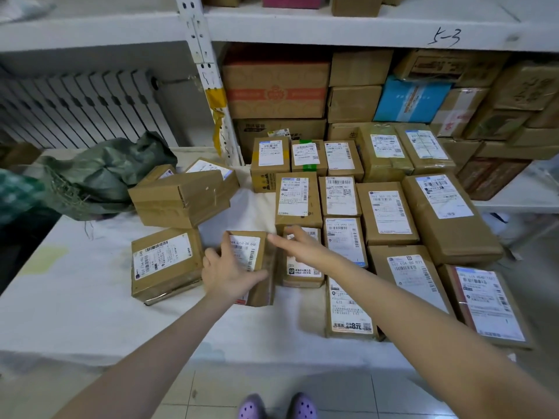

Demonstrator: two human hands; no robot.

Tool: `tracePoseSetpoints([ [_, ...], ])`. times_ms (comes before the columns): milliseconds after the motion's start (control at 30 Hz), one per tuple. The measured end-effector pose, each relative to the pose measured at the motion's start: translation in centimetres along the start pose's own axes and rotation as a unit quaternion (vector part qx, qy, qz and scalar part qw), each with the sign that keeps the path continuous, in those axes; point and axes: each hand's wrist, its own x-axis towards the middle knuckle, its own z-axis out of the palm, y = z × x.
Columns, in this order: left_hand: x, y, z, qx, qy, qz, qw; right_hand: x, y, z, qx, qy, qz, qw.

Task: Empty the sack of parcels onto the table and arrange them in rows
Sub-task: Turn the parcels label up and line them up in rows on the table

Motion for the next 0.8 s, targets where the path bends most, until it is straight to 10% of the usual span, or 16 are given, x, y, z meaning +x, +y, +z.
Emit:
tracePoseSetpoints([
  [233, -1.8, -2.0, -0.6, -0.113, 0.055, 0.120, 0.985, -0.1, -0.8, 1.5, 0.018, 0.023, 0.009, 1.000],
  [400, -1.8, -4.2, -1.5, -0.462, -0.186, -0.055, 0.866, -2.3, 0.3, 0.6, 0.020, -0.044, 0.036, 0.998],
  [500, -2.6, -5.1, -1.3, -0.454, -0.382, -0.107, 0.798, -3.7, 0.7, 0.0, 0.051, -0.056, 0.054, 0.996],
  [800, -3.4, -4.4, 2.3, -0.364, -0.466, -0.129, 0.796, -5.3, 2.7, -0.6, 0.016, 0.106, 0.038, 0.994],
])
